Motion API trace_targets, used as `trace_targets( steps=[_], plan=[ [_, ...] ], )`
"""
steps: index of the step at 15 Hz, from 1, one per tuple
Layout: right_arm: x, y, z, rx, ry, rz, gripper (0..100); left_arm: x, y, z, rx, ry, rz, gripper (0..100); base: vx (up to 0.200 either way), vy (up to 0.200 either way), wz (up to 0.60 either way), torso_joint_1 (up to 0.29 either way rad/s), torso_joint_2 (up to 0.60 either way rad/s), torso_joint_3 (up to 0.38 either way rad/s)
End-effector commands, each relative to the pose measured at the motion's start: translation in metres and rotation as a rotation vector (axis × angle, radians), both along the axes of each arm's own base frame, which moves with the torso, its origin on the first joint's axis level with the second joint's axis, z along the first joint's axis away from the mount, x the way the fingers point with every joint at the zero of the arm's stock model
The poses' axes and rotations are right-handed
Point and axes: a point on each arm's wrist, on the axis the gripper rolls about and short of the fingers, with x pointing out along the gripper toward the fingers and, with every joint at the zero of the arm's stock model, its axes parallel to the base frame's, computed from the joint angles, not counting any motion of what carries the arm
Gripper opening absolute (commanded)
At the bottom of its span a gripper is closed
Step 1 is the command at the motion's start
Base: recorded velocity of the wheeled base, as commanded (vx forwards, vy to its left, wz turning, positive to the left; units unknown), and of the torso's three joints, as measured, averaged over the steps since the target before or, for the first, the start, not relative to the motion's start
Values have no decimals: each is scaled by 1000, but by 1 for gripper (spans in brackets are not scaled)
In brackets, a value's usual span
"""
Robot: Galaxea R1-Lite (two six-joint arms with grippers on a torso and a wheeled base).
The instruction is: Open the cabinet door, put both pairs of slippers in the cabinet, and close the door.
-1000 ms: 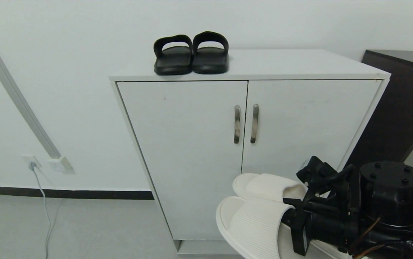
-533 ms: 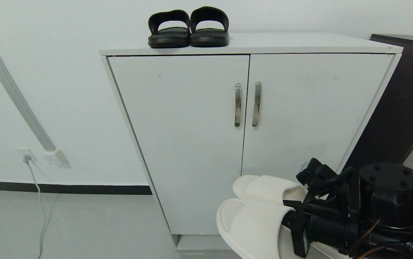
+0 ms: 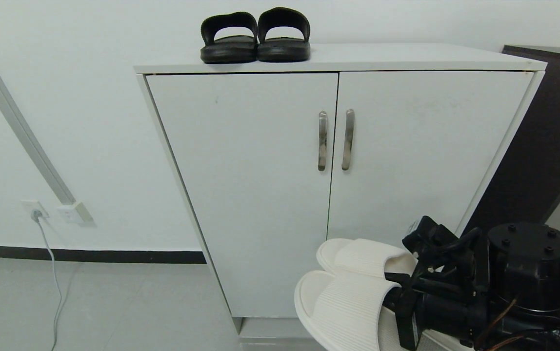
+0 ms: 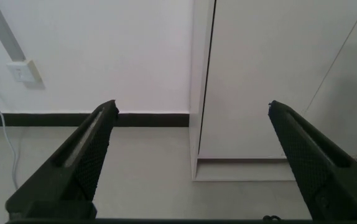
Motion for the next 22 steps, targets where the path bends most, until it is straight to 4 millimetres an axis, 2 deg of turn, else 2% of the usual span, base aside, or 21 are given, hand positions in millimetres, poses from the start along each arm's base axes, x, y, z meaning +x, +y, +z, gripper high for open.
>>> trace_targets(
  steps=[1,2,3,6,12,17,22],
  plan=[
    [-1,-1,-1,-11,-5,-1,0,-1,0,23,-20,-20,-2,100,0,0,0,0,0,0],
    [-1,-1,-2,-14,-6,-2,0,1,0,41,-58,-18,-11,100,0,0,0,0,0,0],
    [-1,-1,-2,-15,-4,0,0,6,0,49,-57,15,-24,100,0,0,0,0,0,0],
    [-2,-2,-2,-12,-5,-2,0,22,-3,59,-61,103,-117,100,0,0,0,0,0,0],
    [-2,-2,-3,-15,0,4,0,59,-6,78,-75,149,-276,100,0,0,0,0,0,0],
    [-7,3,-3,-17,0,28,0,112,-11,104,-82,178,-445,100,0,0,0,0,0,0],
    [-8,4,-3,-14,1,35,0,155,-33,125,-66,170,-603,100,0,0,0,0,0,0]
  ],
)
